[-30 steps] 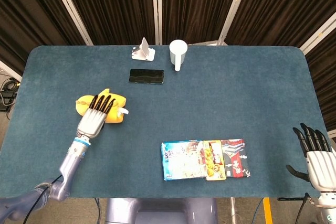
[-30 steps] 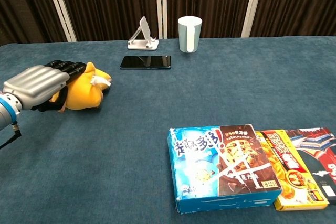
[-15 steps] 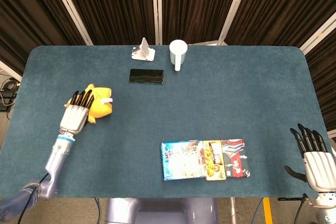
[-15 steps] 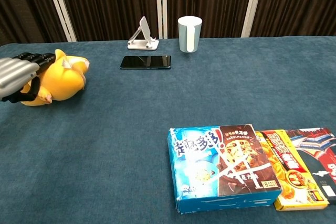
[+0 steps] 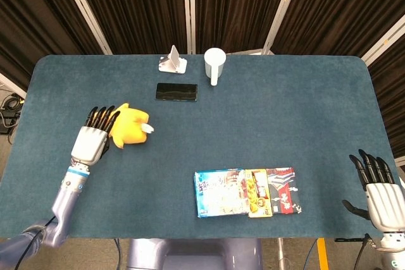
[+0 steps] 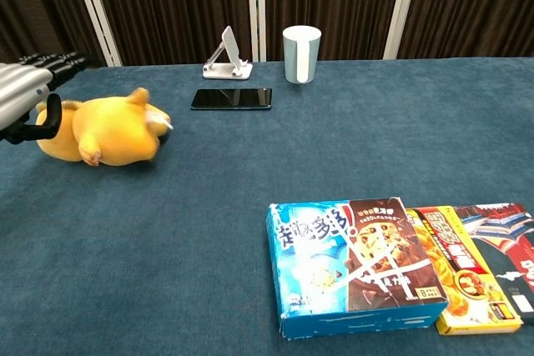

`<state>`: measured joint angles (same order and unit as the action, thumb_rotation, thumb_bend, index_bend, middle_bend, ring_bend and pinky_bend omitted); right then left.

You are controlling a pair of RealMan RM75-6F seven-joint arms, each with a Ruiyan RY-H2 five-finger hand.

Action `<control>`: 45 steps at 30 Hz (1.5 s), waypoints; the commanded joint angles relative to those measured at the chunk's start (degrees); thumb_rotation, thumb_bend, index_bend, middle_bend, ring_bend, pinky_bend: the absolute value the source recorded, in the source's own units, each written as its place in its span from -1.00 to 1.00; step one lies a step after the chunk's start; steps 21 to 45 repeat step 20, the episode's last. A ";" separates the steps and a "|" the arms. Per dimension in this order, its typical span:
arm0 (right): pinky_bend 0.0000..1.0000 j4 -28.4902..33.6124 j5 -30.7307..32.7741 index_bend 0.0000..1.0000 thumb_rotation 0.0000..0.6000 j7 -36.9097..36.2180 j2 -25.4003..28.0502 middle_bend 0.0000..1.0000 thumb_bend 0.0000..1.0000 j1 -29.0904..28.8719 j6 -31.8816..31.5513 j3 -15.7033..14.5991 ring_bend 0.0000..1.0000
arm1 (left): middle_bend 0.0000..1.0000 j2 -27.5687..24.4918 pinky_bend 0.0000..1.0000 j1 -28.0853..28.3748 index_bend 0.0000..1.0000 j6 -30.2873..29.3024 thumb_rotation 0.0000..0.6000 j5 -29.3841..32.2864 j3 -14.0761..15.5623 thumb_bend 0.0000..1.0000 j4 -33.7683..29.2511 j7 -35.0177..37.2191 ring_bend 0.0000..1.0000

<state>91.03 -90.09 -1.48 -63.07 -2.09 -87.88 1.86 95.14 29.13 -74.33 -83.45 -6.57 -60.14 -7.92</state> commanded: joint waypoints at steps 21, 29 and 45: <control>-1.00 0.60 -0.63 -1.00 1.00 1.12 -0.17 -1.00 -0.69 0.02 -0.20 -0.21 -1.00 | -1.00 -15.26 -1.00 -20.38 -1.00 -18.25 1.00 -0.93 7.99 -0.41 -22.72 -1.63 -1.00; -1.00 0.60 -0.63 -1.00 1.00 1.12 -0.17 -1.00 -0.69 0.02 -0.20 -0.21 -1.00 | -1.00 -15.26 -1.00 -20.38 -1.00 -18.25 1.00 -0.93 7.99 -0.41 -22.72 -1.63 -1.00; -1.00 0.60 -0.63 -1.00 1.00 1.12 -0.17 -1.00 -0.69 0.02 -0.20 -0.21 -1.00 | -1.00 -15.26 -1.00 -20.38 -1.00 -18.25 1.00 -0.93 7.99 -0.41 -22.72 -1.63 -1.00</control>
